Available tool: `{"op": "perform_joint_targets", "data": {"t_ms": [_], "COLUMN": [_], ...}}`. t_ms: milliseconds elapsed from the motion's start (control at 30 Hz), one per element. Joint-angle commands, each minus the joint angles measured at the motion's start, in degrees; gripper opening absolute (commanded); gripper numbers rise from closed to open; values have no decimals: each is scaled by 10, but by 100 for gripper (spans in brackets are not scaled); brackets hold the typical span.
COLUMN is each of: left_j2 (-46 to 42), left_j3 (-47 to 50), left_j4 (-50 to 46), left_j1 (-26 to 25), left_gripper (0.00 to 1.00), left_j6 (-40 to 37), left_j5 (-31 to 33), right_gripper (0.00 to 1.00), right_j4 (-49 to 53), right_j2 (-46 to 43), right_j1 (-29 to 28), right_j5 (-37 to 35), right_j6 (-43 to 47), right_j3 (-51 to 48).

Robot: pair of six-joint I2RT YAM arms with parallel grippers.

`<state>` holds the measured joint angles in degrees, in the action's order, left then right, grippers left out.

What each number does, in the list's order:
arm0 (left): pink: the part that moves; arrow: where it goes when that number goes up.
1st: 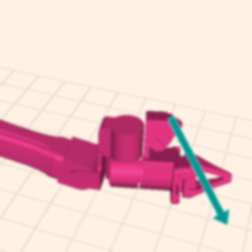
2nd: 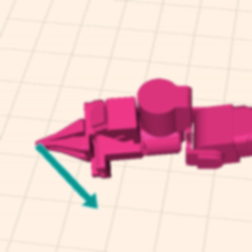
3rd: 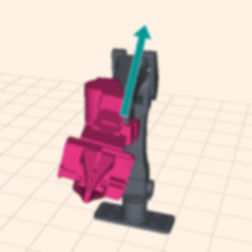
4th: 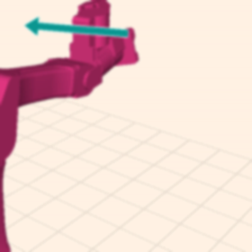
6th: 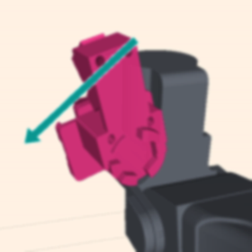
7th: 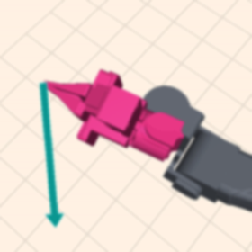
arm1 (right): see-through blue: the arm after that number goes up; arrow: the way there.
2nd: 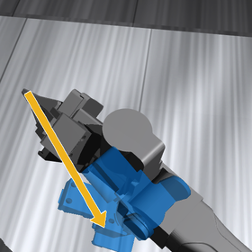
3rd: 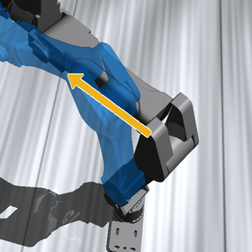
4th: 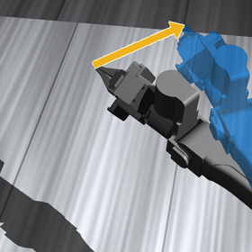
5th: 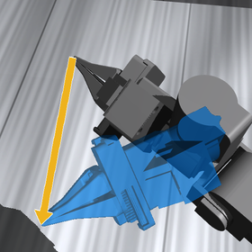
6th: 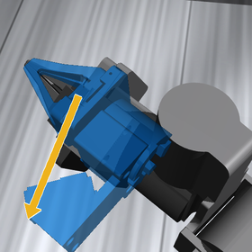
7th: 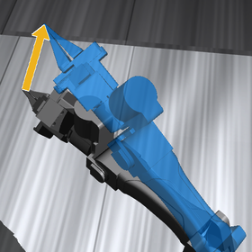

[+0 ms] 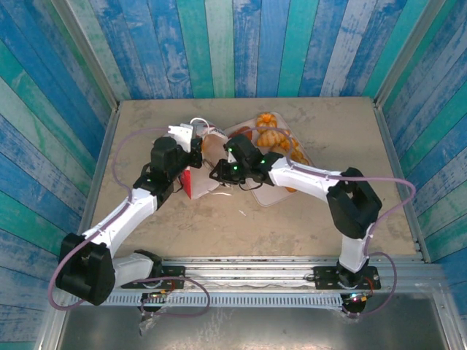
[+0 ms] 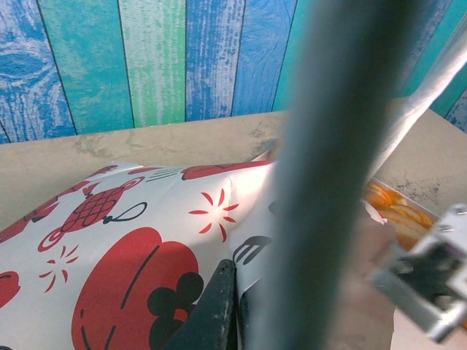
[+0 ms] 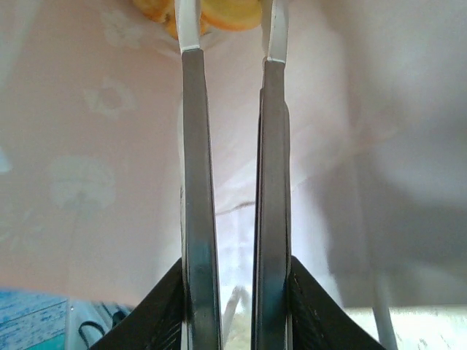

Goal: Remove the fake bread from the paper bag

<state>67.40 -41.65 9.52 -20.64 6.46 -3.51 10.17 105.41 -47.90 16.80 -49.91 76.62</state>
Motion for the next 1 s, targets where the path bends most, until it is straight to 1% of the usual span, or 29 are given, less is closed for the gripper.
{"op": "perform_joint_targets", "data": {"t_ms": [0,500,767,900,967], "left_j2": [-6,0,-1,-3,-5], "left_j3": [-12,-14,-13,-11,-11], "left_j4": [-2,2,0,2,4], "left_j1": [0,0,0,0,0], "left_gripper": [7,7,7,7,7], "left_j6": [11,21,25,28,28], "left_j5": [27,40,54,54,56], "right_gripper": [18,18,19,20,20], "right_j4": [-11,39,81,116,133], "right_j2": [-53,-225,-365,-438,-472], "right_j1": [1,4,10,12,14], "right_j5": [-5,-14,-21,-42,-65], "right_j6": [9,19,16,8,2], "right_j3": [-23,-128,-191,-209,-221]}}
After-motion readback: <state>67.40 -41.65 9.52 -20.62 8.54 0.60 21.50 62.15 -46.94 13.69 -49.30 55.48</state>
